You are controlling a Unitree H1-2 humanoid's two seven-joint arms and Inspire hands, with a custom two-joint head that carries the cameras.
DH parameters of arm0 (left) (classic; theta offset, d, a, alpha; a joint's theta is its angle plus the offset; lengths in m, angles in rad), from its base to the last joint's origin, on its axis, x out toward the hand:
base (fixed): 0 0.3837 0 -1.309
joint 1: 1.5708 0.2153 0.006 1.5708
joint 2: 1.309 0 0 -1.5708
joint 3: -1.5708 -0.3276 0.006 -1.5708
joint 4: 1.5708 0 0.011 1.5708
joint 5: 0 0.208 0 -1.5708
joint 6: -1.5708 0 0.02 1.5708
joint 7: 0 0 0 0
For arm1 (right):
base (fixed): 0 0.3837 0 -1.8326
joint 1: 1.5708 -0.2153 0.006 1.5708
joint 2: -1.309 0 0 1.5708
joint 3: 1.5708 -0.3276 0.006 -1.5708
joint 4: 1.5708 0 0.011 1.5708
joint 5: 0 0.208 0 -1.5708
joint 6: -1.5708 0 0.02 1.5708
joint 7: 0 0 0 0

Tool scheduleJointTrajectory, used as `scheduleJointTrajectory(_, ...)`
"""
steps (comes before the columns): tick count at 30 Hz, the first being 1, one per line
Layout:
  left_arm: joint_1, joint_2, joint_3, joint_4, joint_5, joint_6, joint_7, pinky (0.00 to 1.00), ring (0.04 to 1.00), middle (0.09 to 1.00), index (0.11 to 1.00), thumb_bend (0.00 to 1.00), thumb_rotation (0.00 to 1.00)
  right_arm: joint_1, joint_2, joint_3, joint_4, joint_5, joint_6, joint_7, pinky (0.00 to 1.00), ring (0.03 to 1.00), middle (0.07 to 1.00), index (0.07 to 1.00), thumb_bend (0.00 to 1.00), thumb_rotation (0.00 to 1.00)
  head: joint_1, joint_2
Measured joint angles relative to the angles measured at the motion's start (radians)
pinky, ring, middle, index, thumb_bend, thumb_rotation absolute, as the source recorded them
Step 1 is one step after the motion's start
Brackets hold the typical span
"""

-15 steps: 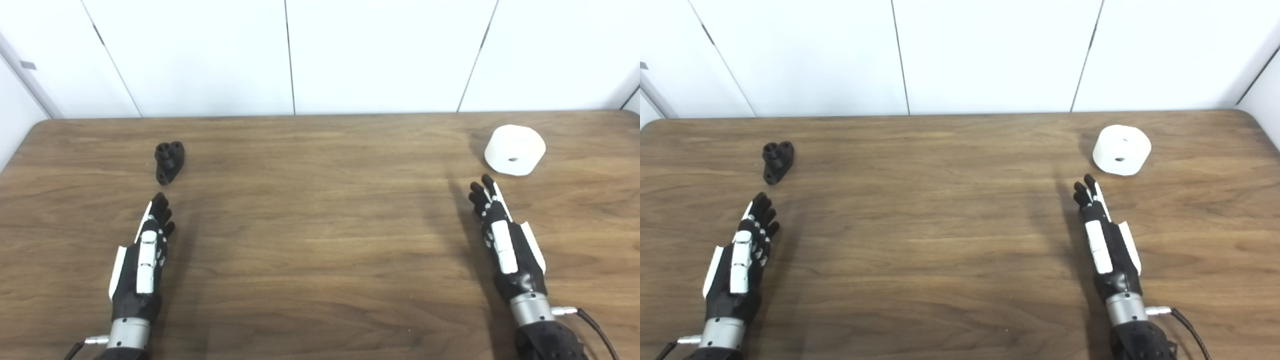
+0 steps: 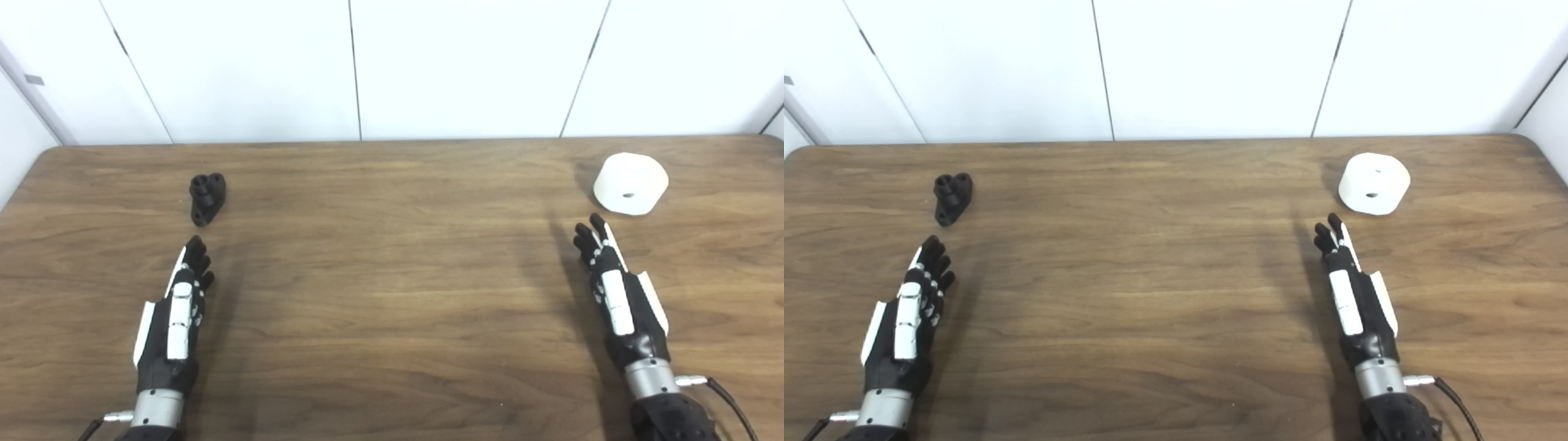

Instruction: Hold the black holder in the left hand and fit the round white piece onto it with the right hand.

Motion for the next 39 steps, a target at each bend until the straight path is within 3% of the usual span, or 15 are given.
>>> scheduleJointTrajectory(5, 0.0, 0.0, -0.007, 0.006, 0.028, -0.028, 0.001, 1.0, 1.0, 1.0, 0.996, 0.34, 1.0, 0.0, -0.002, -0.002, 0.0, 0.001, 0.0, 0.001, 1.0, 0.968, 0.967, 1.0, 0.56, 1.0, 0.063, -0.034)
scheduleJointTrajectory(9, -0.001, 0.001, -0.019, 0.007, 0.068, -0.029, 0.003, 1.0, 1.0, 1.0, 1.0, 0.42, 0.99, 0.0, -0.007, -0.003, 0.005, 0.002, -0.004, 0.003, 1.0, 0.971, 0.977, 1.0, 0.54, 1.0, 0.109, -0.063)
scheduleJointTrajectory(13, -0.004, -0.007, -0.02, 0.008, 0.07, -0.028, 0.003, 1.0, 1.0, 1.0, 0.997, 0.43, 0.97, -0.011, -0.025, -0.003, 0.026, 0.006, -0.031, 0.019, 1.0, 0.991, 0.985, 1.0, 0.54, 1.0, 0.192, -0.121)
scheduleJointTrajectory(16, -0.007, -0.011, -0.021, 0.012, 0.073, -0.027, 0.004, 1.0, 1.0, 1.0, 0.982, 0.42, 0.97, -0.026, -0.039, -0.01, 0.046, 0.019, -0.042, 0.024, 1.0, 0.997, 0.991, 1.0, 0.52, 1.0, 0.215, -0.144)
scheduleJointTrajectory(26, -0.02, -0.029, -0.024, 0.025, 0.111, -0.037, 0.026, 1.0, 1.0, 0.971, 0.955, 0.39, 0.89, -0.034, -0.046, -0.012, 0.06, 0.06, -0.07, 0.045, 1.0, 0.994, 0.997, 1.0, 0.51, 1.0, 0.222, -0.156)
scheduleJointTrajectory(29, -0.02, -0.03, -0.024, 0.028, 0.113, -0.041, 0.027, 1.0, 1.0, 0.969, 0.957, 0.42, 0.91, -0.034, -0.046, -0.012, 0.06, 0.064, -0.079, 0.045, 1.0, 0.989, 0.993, 1.0, 0.52, 1.0, 0.212, -0.15)
scheduleJointTrajectory(31, -0.019, -0.029, -0.025, 0.027, 0.129, -0.041, 0.03, 1.0, 1.0, 0.979, 0.96, 0.49, 0.9, -0.034, -0.046, -0.012, 0.06, 0.063, -0.079, 0.045, 1.0, 0.989, 0.988, 1.0, 0.57, 1.0, 0.209, -0.149)
scheduleJointTrajectory(33, -0.019, -0.029, -0.028, 0.024, 0.154, -0.04, 0.036, 1.0, 1.0, 0.987, 0.957, 0.54, 0.85, -0.034, -0.046, -0.012, 0.06, 0.06, -0.079, 0.044, 1.0, 0.984, 0.985, 1.0, 0.59, 1.0, 0.207, -0.144)
scheduleJointTrajectory(35, -0.019, -0.031, -0.025, 0.022, 0.152, -0.037, 0.038, 1.0, 1.0, 0.989, 0.962, 0.53, 0.65, -0.034, -0.046, -0.012, 0.06, 0.059, -0.079, 0.044, 1.0, 0.983, 0.984, 1.0, 0.6, 1.0, 0.201, -0.143)
scheduleJointTrajectory(39, -0.021, -0.045, -0.01, 0.014, 0.165, -0.028, 0.067, 0.97, 0.965, 0.956, 0.941, 0.6, 0.42, -0.034, -0.046, -0.013, 0.06, 0.06, -0.081, 0.044, 1.0, 0.978, 0.976, 1.0, 0.62, 1.0, 0.189, -0.137)
